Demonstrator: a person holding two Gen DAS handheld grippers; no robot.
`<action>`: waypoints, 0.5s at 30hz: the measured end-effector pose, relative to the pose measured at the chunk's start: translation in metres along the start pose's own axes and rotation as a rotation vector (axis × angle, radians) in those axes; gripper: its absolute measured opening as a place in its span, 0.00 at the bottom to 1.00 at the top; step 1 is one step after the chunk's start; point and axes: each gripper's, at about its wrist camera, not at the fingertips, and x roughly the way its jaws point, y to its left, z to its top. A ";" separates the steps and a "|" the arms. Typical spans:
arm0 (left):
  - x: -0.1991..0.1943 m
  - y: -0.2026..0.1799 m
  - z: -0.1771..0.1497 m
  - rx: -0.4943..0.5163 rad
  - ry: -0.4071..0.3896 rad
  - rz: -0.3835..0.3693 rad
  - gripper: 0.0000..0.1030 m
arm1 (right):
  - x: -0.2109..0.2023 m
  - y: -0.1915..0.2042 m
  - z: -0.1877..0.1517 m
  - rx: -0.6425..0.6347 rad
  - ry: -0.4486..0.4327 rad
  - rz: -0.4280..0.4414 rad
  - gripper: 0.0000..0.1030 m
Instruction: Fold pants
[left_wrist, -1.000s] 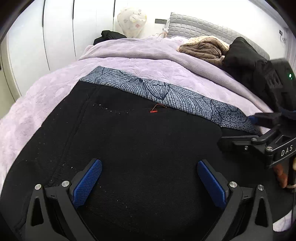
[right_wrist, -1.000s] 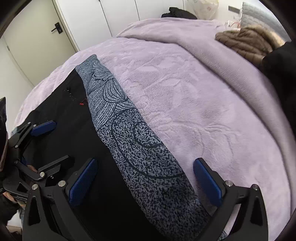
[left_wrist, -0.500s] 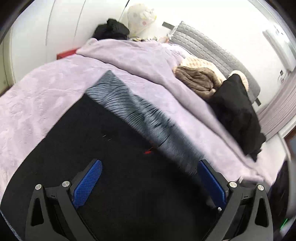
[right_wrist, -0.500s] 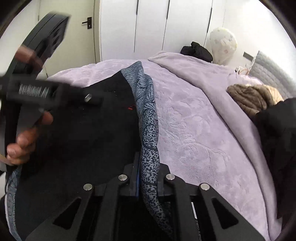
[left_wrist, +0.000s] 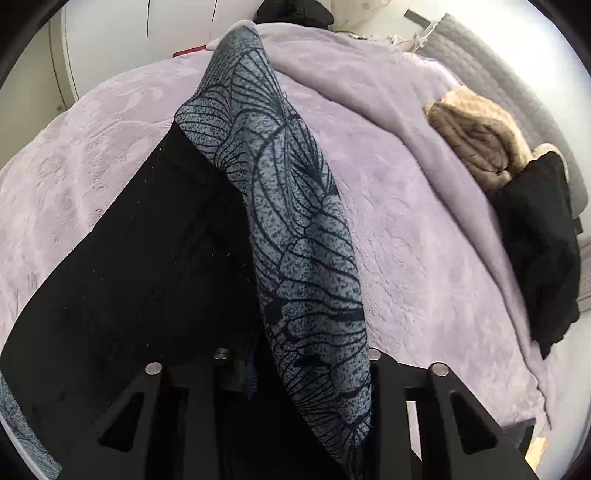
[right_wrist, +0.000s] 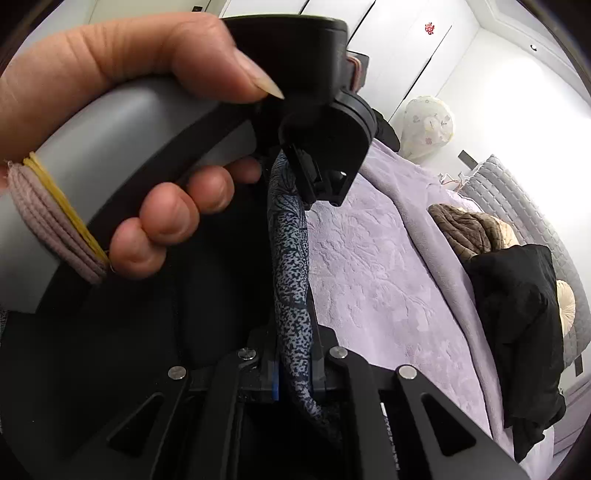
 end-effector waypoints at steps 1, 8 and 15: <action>-0.012 0.008 -0.009 -0.004 -0.017 -0.028 0.23 | -0.005 0.001 0.000 0.008 -0.007 0.005 0.10; -0.098 0.063 -0.073 -0.057 -0.171 -0.152 0.22 | -0.068 0.033 0.000 -0.002 -0.082 -0.002 0.09; -0.116 0.141 -0.127 -0.121 -0.186 -0.195 0.22 | -0.101 0.121 -0.016 -0.169 -0.066 0.030 0.09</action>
